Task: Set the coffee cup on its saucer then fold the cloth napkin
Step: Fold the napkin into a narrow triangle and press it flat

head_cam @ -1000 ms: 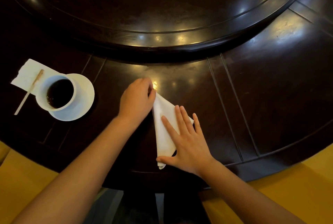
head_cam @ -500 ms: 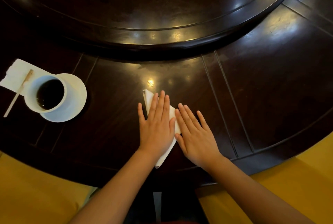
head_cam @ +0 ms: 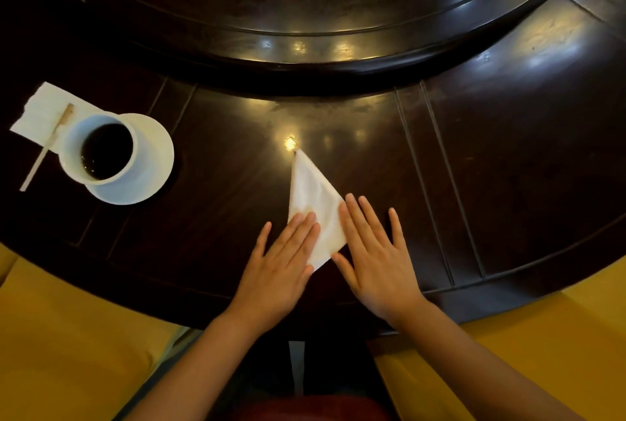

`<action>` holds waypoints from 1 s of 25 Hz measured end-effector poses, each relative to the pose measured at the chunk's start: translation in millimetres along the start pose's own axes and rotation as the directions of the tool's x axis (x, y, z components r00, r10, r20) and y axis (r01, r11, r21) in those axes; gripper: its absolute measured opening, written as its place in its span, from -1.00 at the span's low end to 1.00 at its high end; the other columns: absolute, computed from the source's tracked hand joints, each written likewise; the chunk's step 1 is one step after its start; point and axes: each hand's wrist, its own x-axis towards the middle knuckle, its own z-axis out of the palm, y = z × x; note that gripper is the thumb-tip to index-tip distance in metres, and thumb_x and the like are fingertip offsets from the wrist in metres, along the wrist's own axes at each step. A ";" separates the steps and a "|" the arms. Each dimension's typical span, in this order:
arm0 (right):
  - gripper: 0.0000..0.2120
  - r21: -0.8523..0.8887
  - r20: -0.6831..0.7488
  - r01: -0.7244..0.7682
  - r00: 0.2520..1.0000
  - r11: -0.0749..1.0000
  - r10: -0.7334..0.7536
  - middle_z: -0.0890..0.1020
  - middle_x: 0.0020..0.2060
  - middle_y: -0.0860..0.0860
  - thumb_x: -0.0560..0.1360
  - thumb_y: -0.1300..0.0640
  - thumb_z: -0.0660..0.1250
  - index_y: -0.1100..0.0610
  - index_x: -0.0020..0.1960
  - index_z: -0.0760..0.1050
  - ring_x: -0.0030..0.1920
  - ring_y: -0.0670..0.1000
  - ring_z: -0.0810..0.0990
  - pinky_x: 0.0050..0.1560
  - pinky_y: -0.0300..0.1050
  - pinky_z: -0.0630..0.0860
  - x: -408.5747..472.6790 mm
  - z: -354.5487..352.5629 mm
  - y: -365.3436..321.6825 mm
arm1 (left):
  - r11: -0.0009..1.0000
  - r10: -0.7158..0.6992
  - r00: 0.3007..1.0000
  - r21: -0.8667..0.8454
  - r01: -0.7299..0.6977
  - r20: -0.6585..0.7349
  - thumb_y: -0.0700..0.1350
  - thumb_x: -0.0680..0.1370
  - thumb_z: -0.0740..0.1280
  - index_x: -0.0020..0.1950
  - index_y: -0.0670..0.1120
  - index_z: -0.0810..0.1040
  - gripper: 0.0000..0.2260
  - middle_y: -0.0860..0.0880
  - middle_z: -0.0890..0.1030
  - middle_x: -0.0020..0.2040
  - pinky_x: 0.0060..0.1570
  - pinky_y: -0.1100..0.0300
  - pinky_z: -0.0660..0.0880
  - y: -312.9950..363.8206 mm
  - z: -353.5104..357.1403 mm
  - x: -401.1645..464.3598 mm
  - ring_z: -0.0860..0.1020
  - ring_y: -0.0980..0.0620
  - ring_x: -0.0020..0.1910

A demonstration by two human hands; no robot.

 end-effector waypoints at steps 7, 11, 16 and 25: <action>-0.50 -0.042 -0.030 0.335 0.941 0.941 -0.336 0.11 0.50 0.14 0.58 -0.08 0.06 0.03 0.48 0.10 0.51 0.12 -0.04 0.46 0.15 0.04 39.9 -19.4 14.3 | 0.971 -0.159 0.980 -0.201 0.133 -0.120 -0.08 0.55 0.10 0.44 -0.16 0.27 -0.54 -0.14 0.29 0.45 0.40 -0.10 0.12 20.4 -8.4 -16.3 0.17 -0.04 0.47; -0.47 -0.140 0.145 0.553 0.832 0.821 -0.536 0.01 0.52 0.09 0.59 -0.11 -0.02 -0.04 0.51 -0.04 0.50 0.13 -0.11 0.46 0.19 0.02 68.9 -22.5 31.1 | 0.967 -0.234 0.969 -0.124 0.224 -0.074 0.04 0.53 0.10 0.46 -0.11 0.19 -0.49 -0.18 0.27 0.46 0.40 -0.14 0.13 46.7 9.8 -23.9 0.20 -0.11 0.45; -0.46 -0.178 0.144 0.573 0.819 0.800 -0.555 0.03 0.52 0.13 0.59 -0.15 -0.05 -0.02 0.51 -0.05 0.50 0.15 -0.09 0.44 0.25 0.04 73.0 -18.8 34.1 | 0.976 -0.205 0.977 -0.085 0.199 -0.066 0.08 0.55 0.10 0.48 -0.07 0.15 -0.47 -0.14 0.20 0.48 0.39 -0.05 0.05 36.9 21.4 -22.6 0.12 -0.07 0.47; -0.46 -0.170 0.100 0.577 0.816 0.799 -0.569 0.08 0.50 0.14 0.57 -0.15 -0.03 -0.02 0.51 0.00 0.49 0.18 0.00 0.42 0.23 0.06 112.3 -17.3 -11.0 | 0.972 -0.233 0.965 -0.065 0.227 -0.122 0.08 0.56 0.10 0.45 -0.06 0.23 -0.51 -0.14 0.29 0.46 0.40 -0.02 0.05 -19.9 12.3 -26.9 0.14 -0.05 0.47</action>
